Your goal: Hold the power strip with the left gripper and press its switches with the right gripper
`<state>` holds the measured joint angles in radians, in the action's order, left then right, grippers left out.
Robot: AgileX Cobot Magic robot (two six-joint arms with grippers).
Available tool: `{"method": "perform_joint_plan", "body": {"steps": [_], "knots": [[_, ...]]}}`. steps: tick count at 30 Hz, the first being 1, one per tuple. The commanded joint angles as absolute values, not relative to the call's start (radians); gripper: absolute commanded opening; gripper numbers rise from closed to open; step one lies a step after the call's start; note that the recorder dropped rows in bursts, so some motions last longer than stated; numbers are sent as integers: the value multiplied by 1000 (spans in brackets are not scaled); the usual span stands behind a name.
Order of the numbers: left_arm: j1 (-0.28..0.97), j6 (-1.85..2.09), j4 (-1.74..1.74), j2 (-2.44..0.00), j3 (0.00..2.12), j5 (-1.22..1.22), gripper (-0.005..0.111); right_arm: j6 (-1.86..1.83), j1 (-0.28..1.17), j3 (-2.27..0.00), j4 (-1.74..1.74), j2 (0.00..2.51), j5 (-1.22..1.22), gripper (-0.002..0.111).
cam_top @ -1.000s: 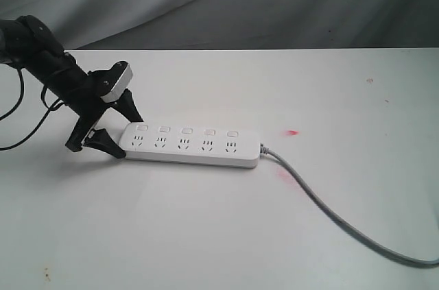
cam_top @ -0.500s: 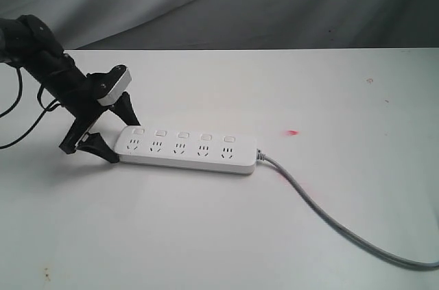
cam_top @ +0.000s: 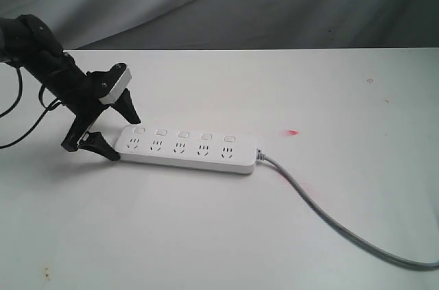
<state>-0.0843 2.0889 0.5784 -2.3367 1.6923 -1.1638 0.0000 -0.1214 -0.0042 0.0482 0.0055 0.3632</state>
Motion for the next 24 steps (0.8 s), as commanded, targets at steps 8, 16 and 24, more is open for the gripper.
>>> {"method": "perform_joint_plan", "body": {"steps": [8, 16, 24], "knots": [[-81, 1996, 654, -2129, 1692, -1151, 80, -7, -129, 0, 36, 0, 348, 0], [-81, 1770, 662, -1954, 1692, -1149, 62, -7, -129, 0, 36, 0, 348, 0], [-83, 1611, 662, -1739, 1692, -1185, 0, -7, -129, 0, 36, 0, 348, 0]]}}
